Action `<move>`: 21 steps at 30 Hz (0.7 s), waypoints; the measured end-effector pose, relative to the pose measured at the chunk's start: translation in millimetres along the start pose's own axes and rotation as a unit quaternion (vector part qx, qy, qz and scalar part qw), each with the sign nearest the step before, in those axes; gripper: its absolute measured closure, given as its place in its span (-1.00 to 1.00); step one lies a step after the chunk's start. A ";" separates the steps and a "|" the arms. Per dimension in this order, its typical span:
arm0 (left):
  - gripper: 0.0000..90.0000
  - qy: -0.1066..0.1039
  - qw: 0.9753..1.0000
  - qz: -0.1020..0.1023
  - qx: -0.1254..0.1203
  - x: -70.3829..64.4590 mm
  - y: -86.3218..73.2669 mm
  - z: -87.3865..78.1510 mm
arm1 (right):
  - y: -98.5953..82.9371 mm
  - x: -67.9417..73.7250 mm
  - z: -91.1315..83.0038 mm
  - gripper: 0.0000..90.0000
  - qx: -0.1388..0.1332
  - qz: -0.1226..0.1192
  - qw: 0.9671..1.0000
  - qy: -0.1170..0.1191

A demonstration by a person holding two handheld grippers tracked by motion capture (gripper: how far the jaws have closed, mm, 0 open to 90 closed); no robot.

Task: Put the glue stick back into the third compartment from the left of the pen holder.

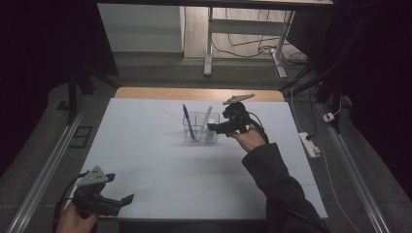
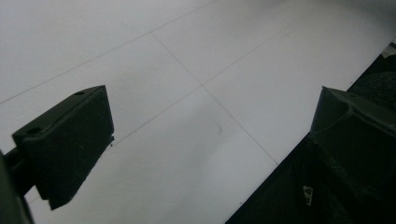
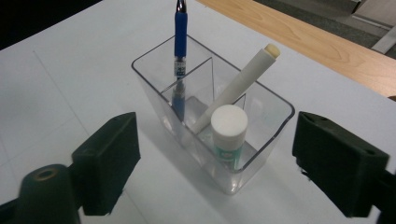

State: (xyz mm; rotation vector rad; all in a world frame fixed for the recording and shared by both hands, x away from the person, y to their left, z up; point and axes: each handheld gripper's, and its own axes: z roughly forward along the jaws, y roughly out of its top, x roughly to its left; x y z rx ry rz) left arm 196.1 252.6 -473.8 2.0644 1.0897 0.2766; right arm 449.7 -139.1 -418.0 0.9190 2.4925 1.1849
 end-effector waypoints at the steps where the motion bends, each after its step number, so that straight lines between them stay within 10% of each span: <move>1: -1.00 0.000 1.000 0.000 0.000 0.1 0.0 -0.1 | -1.1 0.4 -1.3 -0.74 -0.001 0.001 1.000 0.004; 21: -1.00 -0.002 1.000 -0.003 -0.002 0.8 -0.5 -0.7 | -26.4 21.6 -24.4 -1.00 0.015 -0.038 0.999 0.036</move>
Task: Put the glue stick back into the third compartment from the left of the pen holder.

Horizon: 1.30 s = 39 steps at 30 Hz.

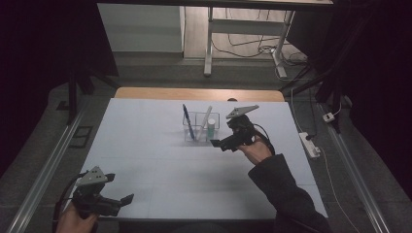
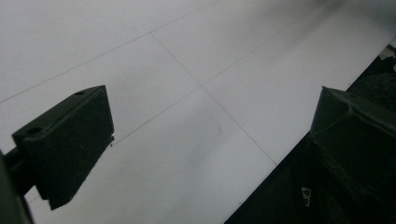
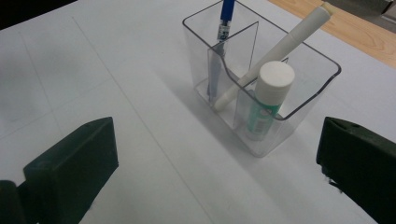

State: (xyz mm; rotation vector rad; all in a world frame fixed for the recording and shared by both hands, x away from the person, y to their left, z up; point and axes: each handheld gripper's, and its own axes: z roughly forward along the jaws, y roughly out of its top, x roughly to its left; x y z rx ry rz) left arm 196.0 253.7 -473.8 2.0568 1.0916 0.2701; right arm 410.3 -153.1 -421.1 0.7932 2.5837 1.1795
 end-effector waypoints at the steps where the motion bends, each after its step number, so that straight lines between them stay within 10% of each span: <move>1: -1.00 0.000 1.000 0.000 0.000 0.1 0.0 -0.1 | -1.8 2.3 -2.7 -1.00 -0.002 0.000 1.000 -0.001; 39: -1.00 -0.003 1.000 0.000 0.000 0.0 0.0 0.0 | -111.0 45.7 -112.8 -1.00 -0.041 0.052 0.996 -0.067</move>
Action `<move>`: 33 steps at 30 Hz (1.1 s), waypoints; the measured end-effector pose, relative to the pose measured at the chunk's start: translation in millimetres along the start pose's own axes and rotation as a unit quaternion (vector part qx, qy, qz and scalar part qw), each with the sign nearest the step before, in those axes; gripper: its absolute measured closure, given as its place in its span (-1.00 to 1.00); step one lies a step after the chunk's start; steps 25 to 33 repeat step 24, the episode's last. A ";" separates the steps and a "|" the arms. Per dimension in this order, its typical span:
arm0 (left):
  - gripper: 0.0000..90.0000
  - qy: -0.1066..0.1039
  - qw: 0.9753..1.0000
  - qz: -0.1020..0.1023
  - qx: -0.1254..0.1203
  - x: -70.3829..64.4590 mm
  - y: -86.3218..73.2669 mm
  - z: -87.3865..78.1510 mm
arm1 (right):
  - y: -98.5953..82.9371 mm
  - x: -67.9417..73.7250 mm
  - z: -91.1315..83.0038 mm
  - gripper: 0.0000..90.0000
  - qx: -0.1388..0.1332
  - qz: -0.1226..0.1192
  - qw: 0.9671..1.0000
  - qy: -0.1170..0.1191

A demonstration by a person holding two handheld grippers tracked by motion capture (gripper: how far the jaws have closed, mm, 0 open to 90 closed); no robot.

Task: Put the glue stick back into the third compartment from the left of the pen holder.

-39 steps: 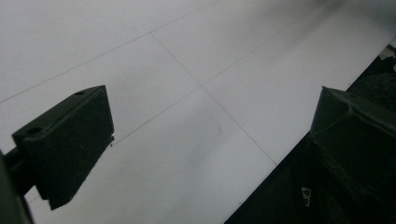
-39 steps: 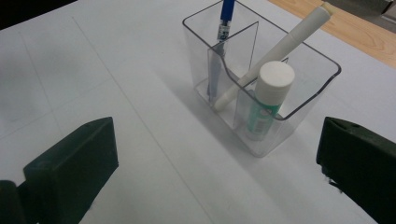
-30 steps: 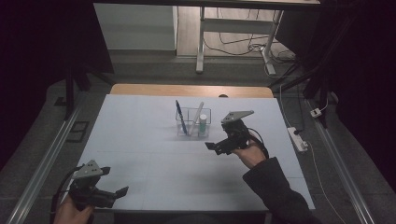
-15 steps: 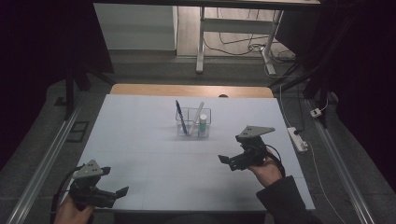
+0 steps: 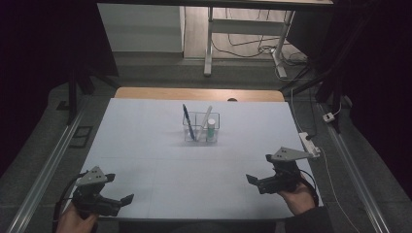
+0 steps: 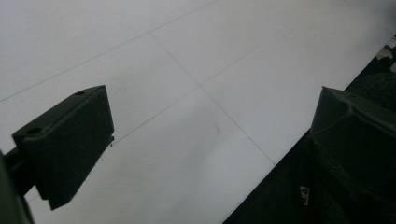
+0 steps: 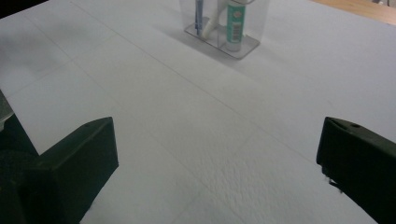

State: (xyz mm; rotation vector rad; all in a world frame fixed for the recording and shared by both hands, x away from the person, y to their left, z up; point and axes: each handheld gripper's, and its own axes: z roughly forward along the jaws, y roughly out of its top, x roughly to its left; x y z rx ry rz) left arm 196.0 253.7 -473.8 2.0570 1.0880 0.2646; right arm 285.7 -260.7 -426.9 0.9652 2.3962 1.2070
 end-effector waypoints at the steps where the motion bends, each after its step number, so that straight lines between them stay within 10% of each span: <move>1: -1.00 0.000 1.000 0.000 0.000 -0.1 0.0 -0.1 | -2.3 -0.4 -2.5 -1.00 0.000 0.005 1.000 -0.004; 18: -1.00 0.001 1.000 -0.003 -0.002 0.4 -0.9 -0.8 | -59.7 -5.8 -33.9 -1.00 0.039 0.063 0.996 -0.045; 33: -1.00 -0.001 1.000 -0.006 -0.001 1.0 0.1 -0.1 | -62.3 -6.1 -35.1 -1.00 0.053 0.071 0.995 -0.053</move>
